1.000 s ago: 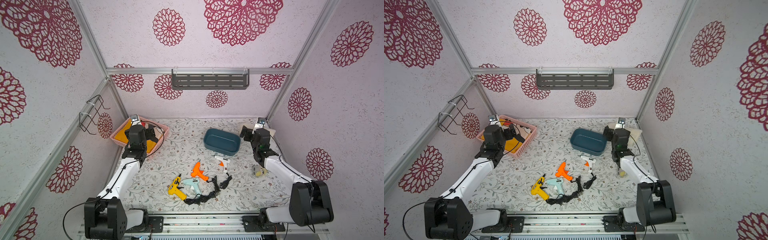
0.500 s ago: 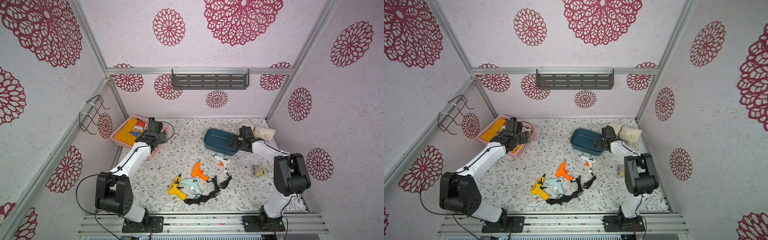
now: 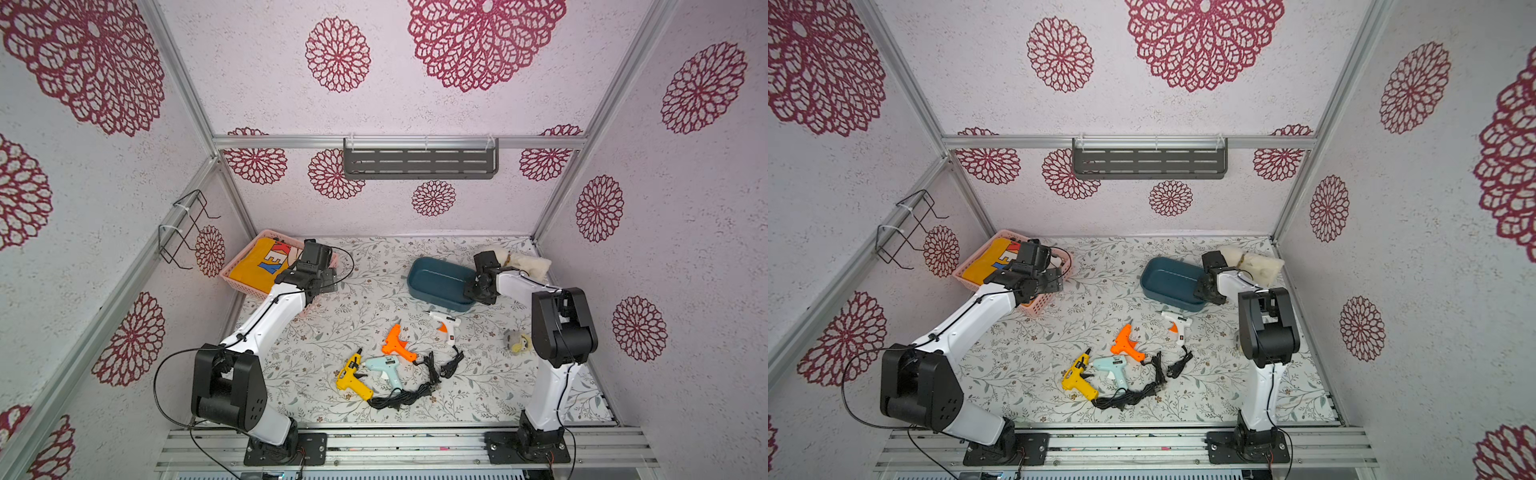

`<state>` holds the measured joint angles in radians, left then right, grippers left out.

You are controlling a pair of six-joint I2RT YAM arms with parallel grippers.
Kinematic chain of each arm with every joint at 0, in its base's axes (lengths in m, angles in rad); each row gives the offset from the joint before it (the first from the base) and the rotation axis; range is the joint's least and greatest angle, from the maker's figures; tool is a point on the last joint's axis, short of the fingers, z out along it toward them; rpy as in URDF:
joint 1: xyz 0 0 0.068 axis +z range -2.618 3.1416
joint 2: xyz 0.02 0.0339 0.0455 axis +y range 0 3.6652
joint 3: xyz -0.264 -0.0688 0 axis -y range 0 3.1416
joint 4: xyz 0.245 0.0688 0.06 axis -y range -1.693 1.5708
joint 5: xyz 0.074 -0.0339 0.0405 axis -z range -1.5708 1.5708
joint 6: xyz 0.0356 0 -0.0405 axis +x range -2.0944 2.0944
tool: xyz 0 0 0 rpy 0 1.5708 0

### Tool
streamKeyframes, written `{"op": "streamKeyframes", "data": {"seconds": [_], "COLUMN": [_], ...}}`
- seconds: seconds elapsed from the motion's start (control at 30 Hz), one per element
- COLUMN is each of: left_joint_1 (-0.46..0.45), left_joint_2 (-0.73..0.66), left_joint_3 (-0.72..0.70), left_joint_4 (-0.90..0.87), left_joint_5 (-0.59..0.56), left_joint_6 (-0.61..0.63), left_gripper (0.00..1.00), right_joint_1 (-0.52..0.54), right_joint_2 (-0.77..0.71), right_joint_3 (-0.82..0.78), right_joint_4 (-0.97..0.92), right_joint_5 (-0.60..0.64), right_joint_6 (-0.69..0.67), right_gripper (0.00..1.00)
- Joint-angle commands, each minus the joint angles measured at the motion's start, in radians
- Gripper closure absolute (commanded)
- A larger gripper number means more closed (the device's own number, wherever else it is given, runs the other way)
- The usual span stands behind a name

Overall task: Put the hot melt glue gun into the storage box
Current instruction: Move the storage box to the center of the board.

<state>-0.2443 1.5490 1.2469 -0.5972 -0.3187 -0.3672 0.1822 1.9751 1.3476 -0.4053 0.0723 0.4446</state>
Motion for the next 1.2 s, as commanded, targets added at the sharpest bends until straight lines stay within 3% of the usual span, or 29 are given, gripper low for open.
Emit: {"op": "streamKeyframes", "data": {"seconds": [0.0, 0.2, 0.5, 0.83, 0.87, 0.9, 1.0, 1.07, 1.17], "left_joint_1": [-0.005, -0.007, -0.012, -0.065, -0.075, -0.086, -0.123, -0.150, -0.216], "left_joint_2": [-0.008, -0.007, -0.001, -0.051, -0.057, -0.062, -0.084, -0.111, -0.154], "left_joint_3": [0.028, 0.038, 0.061, 0.025, 0.021, 0.018, 0.013, 0.002, -0.020], "left_joint_4": [-0.032, -0.046, -0.083, -0.186, -0.202, -0.217, -0.304, -0.370, -0.487], "left_joint_5": [0.001, -0.001, 0.008, 0.012, 0.012, 0.013, 0.006, 0.026, 0.049], "left_joint_6": [0.001, -0.001, -0.027, -0.099, -0.112, -0.123, -0.183, -0.255, -0.390], "left_gripper": [0.22, 0.25, 0.28, 0.28, 0.27, 0.27, 0.26, 0.25, 0.25], "right_joint_1": [0.001, 0.061, 0.175, 0.239, 0.239, 0.239, 0.234, 0.228, 0.215], "right_joint_2": [-0.004, 0.064, 0.163, 0.182, 0.174, 0.164, 0.114, 0.065, -0.005], "right_joint_3": [0.062, 0.180, 0.351, 0.403, 0.401, 0.401, 0.408, 0.410, 0.408], "right_joint_4": [-0.045, -0.110, -0.188, -0.211, -0.210, -0.210, -0.208, -0.208, -0.224], "right_joint_5": [-0.013, -0.036, -0.116, -0.186, -0.185, -0.174, -0.136, -0.103, -0.051], "right_joint_6": [-0.007, -0.096, -0.183, -0.164, -0.158, -0.154, -0.142, -0.130, -0.119], "right_gripper": [0.74, 1.00, 1.00, 1.00, 0.94, 0.81, 0.54, 0.46, 0.41]}}
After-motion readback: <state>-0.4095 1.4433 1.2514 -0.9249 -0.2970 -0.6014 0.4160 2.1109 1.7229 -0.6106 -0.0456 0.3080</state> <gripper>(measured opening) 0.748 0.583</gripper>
